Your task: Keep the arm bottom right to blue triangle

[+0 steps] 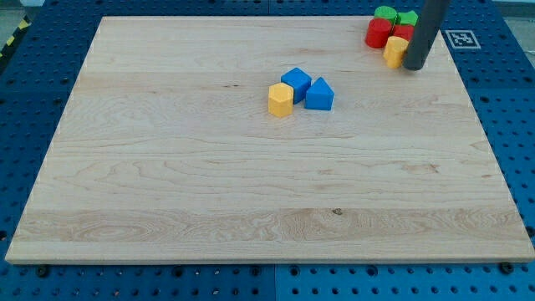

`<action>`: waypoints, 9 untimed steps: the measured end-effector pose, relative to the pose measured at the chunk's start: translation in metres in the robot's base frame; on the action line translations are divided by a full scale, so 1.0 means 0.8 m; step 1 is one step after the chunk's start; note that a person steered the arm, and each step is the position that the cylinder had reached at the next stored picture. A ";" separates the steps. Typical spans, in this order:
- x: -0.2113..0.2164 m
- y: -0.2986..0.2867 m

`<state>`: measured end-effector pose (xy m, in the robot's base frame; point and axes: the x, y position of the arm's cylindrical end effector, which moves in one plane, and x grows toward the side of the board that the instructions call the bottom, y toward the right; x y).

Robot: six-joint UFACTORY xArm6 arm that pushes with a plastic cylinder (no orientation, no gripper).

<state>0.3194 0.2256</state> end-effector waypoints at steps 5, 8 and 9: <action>0.205 -0.031; 0.205 -0.084; 0.202 -0.084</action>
<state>0.4810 0.1584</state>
